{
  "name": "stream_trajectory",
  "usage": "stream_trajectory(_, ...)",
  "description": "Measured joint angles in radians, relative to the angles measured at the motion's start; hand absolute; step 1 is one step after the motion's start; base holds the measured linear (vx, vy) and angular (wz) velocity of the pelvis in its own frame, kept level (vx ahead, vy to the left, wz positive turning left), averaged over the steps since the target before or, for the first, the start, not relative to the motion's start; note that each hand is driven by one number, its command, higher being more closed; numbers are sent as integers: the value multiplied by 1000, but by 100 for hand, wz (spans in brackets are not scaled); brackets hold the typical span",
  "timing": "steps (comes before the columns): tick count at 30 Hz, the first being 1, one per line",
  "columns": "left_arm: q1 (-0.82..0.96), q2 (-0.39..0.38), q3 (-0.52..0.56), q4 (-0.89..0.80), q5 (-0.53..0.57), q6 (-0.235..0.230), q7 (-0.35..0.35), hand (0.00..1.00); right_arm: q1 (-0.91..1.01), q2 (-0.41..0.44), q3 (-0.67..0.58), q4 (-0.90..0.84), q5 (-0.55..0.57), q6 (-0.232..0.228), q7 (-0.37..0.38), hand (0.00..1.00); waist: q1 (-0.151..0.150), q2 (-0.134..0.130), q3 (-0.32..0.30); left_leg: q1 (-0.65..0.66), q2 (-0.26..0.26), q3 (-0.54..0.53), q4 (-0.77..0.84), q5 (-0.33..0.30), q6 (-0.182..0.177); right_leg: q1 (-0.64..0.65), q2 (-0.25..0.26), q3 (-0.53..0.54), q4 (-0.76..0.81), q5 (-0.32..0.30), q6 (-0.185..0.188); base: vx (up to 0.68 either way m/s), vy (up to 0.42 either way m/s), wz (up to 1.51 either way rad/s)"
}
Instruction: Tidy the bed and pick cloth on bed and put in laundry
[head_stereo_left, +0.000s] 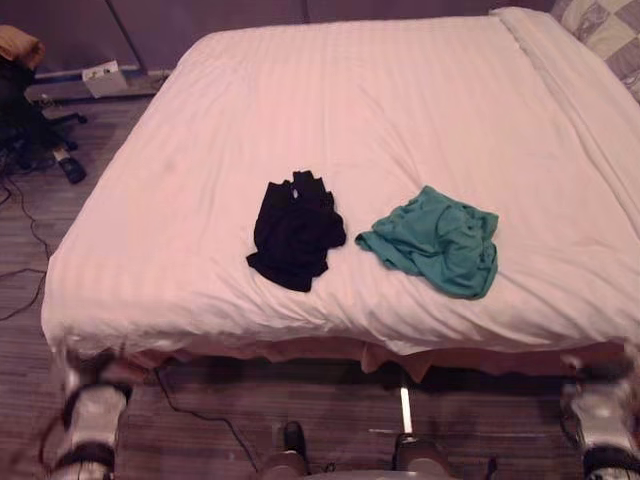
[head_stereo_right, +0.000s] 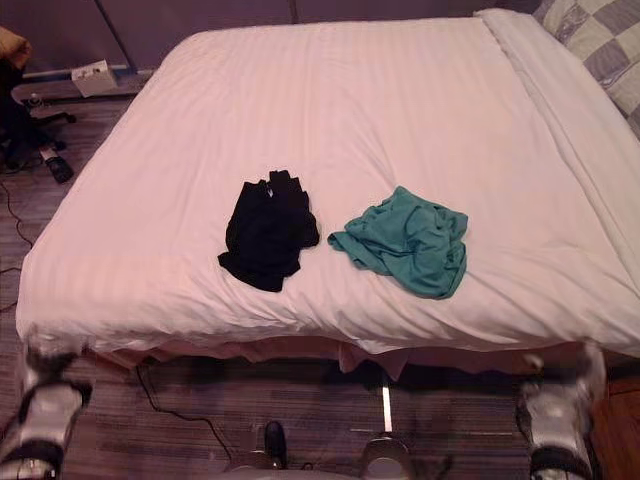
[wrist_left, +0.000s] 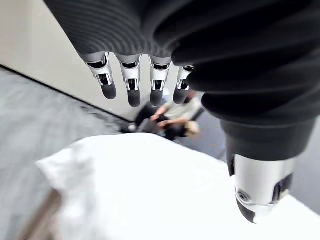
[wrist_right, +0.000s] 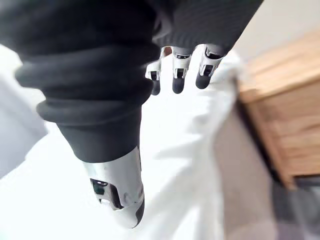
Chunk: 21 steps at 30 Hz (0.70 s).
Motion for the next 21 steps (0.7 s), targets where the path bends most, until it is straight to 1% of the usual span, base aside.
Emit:
stream_trajectory(2,-70,25,-41,-86,0,0,-10,0,-63,-19,50,-44,-29,12,2,0,-2,-3,1,-14,-3,0,0,0,0,-12,-1,3,-1,3,-2,104,10,4)
stream_trajectory(4,-169,44,-91,-183,-23,0,-72,0,-142,-44,100,-82,-62,16,12,0,-7,-11,6,-11,-4,1,3,0,1,-8,-1,6,-1,5,-4,136,2,5)
stream_trajectory(7,-234,52,-134,-275,-38,4,-130,0,-207,-78,162,-134,-97,9,39,0,-11,-24,15,-11,-5,6,24,0,1,-1,-3,18,-1,8,-8,113,-16,-5)
stream_trajectory(9,-265,52,-173,-292,-39,13,-166,0,-246,-85,192,-151,-106,7,54,0,-14,-29,18,-8,-6,7,36,0,1,5,-3,35,0,9,-9,94,-21,-6)
stream_trajectory(10,-281,52,-197,-293,-39,15,-185,0,-272,-87,219,-151,-106,7,67,0,-23,-34,22,-1,-6,9,39,0,1,12,-3,36,0,9,-9,85,-22,-6)
stream_trajectory(11,-293,52,-211,-293,-37,16,-194,0,-284,-87,236,-151,-107,7,69,0,-22,-38,25,0,-6,11,45,-1,1,14,-3,38,0,9,-9,62,-25,-8)
stream_trajectory(13,-348,51,-257,-293,-22,27,-234,0,-326,-87,275,-153,-108,5,88,0,-24,-58,44,-13,-4,22,71,-2,2,10,-3,50,0,15,-18,33,-20,-9)
stream_trajectory(15,-397,42,-289,-293,-14,46,-264,0,-358,-87,276,-179,-107,6,88,0,-25,-59,83,-27,2,33,93,-4,4,3,0,60,-1,33,-21,-10,3,-7)
stream_trajectory(16,-410,39,-298,-293,-11,54,-273,0,-368,-87,278,-189,-106,5,88,0,-25,-59,91,-37,3,34,98,-4,4,-9,1,62,-1,40,-22,-48,19,-17)
stream_trajectory(18,-447,13,-313,-280,-4,79,-298,0,-411,-87,298,-211,-104,6,88,0,-26,-58,111,-73,6,45,107,-4,4,-44,3,71,-13,64,-19,-39,29,-19)
stream_trajectory(20,-484,-31,-344,-238,7,104,-327,0,-433,-85,319,-227,-104,5,90,0,-29,-57,152,-80,5,56,111,-4,5,-51,2,88,-18,85,-21,-28,48,-8)
stream_trajectory(21,-485,-45,-346,-227,16,110,-337,0,-434,-82,320,-227,-103,5,91,0,-29,-57,154,-88,4,57,117,-6,8,-57,1,88,-18,87,-19,-24,41,-3)
